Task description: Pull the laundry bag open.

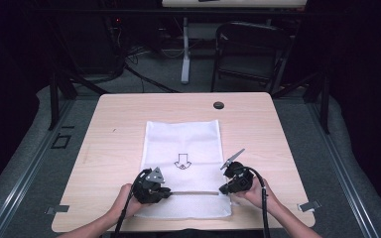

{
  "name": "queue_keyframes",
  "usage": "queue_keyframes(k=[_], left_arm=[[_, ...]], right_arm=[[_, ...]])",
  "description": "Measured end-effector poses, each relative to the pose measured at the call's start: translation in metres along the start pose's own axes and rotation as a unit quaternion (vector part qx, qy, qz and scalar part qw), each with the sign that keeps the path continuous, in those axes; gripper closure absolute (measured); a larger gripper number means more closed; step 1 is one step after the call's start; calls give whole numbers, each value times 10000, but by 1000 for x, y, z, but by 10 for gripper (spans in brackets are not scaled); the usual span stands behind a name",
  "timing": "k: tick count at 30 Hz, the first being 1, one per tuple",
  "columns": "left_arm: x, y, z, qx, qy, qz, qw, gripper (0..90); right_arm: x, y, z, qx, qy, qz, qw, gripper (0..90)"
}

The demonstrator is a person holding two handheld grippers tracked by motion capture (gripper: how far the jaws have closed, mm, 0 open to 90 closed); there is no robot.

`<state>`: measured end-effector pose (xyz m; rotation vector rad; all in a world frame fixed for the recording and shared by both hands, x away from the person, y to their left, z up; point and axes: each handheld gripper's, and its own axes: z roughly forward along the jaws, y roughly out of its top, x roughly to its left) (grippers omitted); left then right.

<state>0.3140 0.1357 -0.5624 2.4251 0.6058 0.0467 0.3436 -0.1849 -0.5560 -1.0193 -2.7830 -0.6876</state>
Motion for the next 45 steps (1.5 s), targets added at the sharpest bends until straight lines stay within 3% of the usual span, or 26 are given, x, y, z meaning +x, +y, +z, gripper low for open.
queue_keyframes(k=[17, 31, 36, 45], left_arm=[[10, -20, -19, 83, 218, -151, 9996, 822], [20, -41, -39, 153, 361, -339, 9987, 822], [20, -43, -44, 175, 371, -312, 9987, 822], [27, -55, -55, 180, 493, -483, 9975, 823]], right_arm=[[2, -1, 1, -82, -36, 66, 9999, 900], [1, 0, 0, 2, -34, -24, 10000, 900], [1, 0, 0, 6, -31, -31, 10000, 900], [1, 0, 0, 18, -42, -38, 10000, 900]])
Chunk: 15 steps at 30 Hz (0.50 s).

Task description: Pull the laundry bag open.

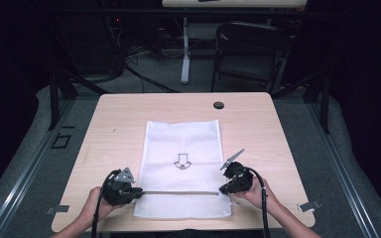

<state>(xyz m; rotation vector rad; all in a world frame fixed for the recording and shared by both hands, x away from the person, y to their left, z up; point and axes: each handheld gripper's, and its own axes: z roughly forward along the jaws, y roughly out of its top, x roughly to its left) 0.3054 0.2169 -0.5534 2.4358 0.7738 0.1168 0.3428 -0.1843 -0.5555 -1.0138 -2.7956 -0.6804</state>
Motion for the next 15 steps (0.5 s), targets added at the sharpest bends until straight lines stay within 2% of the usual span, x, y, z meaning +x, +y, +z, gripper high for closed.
queue_keyframes(k=[3, 5, 6, 9, 12, 13, 14, 15], left_arm=[[5, -5, -4, -4, 67, -54, 10000, 823], [11, -12, -6, -17, 79, -266, 9996, 822], [12, -13, -6, -39, 15, -320, 9995, 822], [9, -13, -4, 9, 90, -220, 9997, 822], [10, -13, -4, -17, 56, -363, 9993, 816], [10, -13, -4, -20, 75, -398, 9992, 806], [10, -13, -5, -52, 81, -442, 9990, 761], [11, -12, -6, -91, -5, -506, 9987, 700]], right_arm=[[0, 0, 0, -38, 10, 29, 10000, 900], [-1, 0, 0, -24, 14, 27, 10000, 900], [0, 0, 0, -25, 12, 29, 10000, 900], [0, 0, 0, -24, 17, 28, 10000, 900], [2, 1, 1, -78, 25, 55, 10000, 900], [2, 1, 1, -17, -20, -31, 10000, 900], [2, 1, 0, 3, -91, -97, 9999, 900], [2, 1, 0, 35, -72, -146, 9999, 900]])
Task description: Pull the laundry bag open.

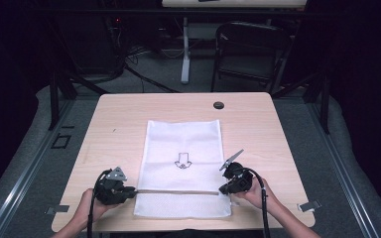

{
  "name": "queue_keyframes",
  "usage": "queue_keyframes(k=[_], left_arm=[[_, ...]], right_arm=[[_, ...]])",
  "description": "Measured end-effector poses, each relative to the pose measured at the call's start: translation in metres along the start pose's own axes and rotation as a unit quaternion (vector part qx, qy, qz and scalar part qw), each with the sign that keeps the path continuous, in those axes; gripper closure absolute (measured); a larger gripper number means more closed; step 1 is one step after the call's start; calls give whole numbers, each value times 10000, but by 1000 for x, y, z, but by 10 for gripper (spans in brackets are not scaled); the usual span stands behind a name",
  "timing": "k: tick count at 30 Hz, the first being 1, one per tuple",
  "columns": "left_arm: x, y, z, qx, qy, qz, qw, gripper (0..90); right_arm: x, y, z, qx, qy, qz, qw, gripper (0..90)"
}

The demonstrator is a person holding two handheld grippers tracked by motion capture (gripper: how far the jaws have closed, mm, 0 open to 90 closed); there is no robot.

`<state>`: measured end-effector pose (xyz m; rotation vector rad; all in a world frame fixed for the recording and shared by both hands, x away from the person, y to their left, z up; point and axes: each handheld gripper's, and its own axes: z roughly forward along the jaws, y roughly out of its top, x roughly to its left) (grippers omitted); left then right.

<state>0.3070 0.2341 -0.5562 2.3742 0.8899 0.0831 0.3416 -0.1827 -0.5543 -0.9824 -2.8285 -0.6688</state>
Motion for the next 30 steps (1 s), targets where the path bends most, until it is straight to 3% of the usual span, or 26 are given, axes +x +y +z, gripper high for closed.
queue_keyframes(k=[1, 3, 5, 9, 13, 16, 19, 22, 25, 27, 30], left_arm=[[0, 0, -1, -50, 78, -61, 9999, 620], [1, 2, -5, -104, 38, -140, 9998, 480], [1, 4, -11, -243, 146, -224, 9993, 372], [4, 9, -28, -417, 209, -578, 9972, 162], [7, 12, -47, -490, 422, -868, 9941, 78], [5, 9, -59, -534, 918, -899, 9903, 66], [3, 2, -67, -518, 806, -1278, 9872, 38], [-3, -6, -71, -416, 1012, -1382, 9843, 33], [-6, -13, -75, -491, 1132, -1504, 9809, 15], [-4, -14, -77, -542, 1147, -1532, 9800, 0], [-1, -15, -81, -736, 1140, -1596, 9778, 0]], right_arm=[[0, -1, 1, -96, 35, -30, 9999, 899], [0, 0, -2, -200, 179, -39, 9996, 726], [5, 5, -10, -287, 28, -72, 9996, 599], [10, 10, -23, -394, -232, -117, 9989, 375], [13, 2, -38, -476, -495, -94, 9976, 181], [16, -8, -51, -555, -812, -15, 9952, 133], [16, -23, -64, -620, -1009, 192, 9928, 104], [16, -42, -72, -703, -1166, 390, 9899, 90], [16, -62, -78, -744, -1401, 507, 9860, 65], [12, -72, -79, -672, -1445, 678, 9849, 15], [7, -76, -78, -771, -1522, 787, 9822, 4]])
